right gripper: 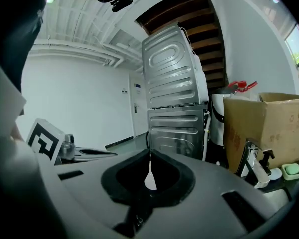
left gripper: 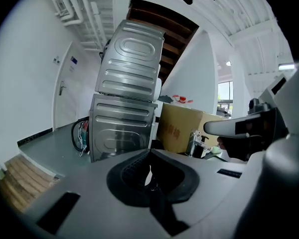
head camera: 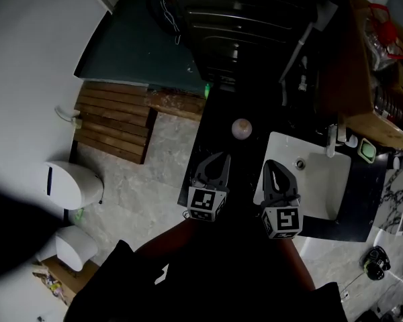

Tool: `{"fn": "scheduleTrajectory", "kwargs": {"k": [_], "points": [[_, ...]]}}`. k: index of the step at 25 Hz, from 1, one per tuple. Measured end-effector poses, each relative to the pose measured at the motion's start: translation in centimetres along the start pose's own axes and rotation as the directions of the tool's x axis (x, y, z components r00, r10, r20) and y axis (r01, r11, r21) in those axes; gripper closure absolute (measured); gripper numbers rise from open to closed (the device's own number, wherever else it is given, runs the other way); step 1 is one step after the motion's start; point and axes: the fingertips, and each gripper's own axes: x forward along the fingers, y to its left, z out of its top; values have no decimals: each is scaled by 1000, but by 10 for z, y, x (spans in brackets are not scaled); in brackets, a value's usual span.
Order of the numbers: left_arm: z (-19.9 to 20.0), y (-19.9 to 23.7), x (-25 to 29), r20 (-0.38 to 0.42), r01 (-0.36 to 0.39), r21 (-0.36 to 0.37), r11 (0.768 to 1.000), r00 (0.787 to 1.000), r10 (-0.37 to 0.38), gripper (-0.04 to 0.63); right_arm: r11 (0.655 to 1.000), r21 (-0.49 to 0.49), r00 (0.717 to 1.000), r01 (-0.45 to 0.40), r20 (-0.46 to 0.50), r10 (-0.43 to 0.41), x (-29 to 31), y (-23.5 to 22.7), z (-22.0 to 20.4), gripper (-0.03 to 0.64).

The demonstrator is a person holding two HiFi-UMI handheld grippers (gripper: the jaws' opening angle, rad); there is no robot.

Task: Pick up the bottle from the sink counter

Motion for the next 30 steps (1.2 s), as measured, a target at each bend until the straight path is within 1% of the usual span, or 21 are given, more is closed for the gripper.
{"fn": "scheduleTrajectory", "kwargs": {"k": [6,13,14,17,20,22,24,27,30], "points": [[1,-1,28,-31,-17,38,999,999,18,578,1000,1,1000,4,11,-4,13,-24,4,578],[-24,2,63,-108,-12,41,999,994,17,570,999,29,999,28,-27,-27,15,-44,-12,578],[-28,1,68,-121,-8,38,999,993,12,552,999,30,999,29,-33,-28,15,-46,-14,577],[-46,1,84,-174,10,16,1000,985,-7,409,999,40,998,34,-49,-32,16,-53,-19,577],[-61,5,96,-223,16,12,1000,975,-13,336,996,62,996,63,-62,-59,17,-64,-22,578],[-65,7,103,-241,22,19,1000,970,-17,308,993,74,994,91,-64,-86,16,-72,-24,578],[-68,10,111,-247,22,24,999,969,-16,290,993,56,993,108,-63,-104,15,-78,-24,578],[-74,14,123,-264,16,26,1000,965,-8,259,996,22,994,92,-66,-90,15,-76,-25,578],[-80,19,133,-273,21,50,999,962,-6,249,997,23,995,80,-64,-78,16,-74,-27,578]]}}
